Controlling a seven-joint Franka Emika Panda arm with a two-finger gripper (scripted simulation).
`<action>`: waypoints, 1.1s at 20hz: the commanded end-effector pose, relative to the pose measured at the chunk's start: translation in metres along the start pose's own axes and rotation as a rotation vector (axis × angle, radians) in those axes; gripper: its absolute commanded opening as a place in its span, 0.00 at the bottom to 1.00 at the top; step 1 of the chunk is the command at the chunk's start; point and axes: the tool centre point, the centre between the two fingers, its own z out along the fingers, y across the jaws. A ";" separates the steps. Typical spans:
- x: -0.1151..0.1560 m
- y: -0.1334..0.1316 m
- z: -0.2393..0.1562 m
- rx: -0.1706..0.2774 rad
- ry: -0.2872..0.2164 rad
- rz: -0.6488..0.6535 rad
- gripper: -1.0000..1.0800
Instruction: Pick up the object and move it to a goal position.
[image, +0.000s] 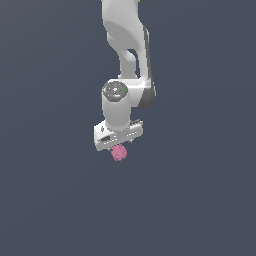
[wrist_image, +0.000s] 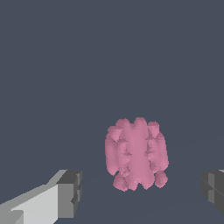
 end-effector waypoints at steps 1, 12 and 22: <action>0.000 0.003 0.006 0.000 0.001 -0.039 0.96; -0.002 0.007 0.017 0.001 0.002 -0.097 0.96; -0.003 0.007 0.052 0.001 0.003 -0.100 0.96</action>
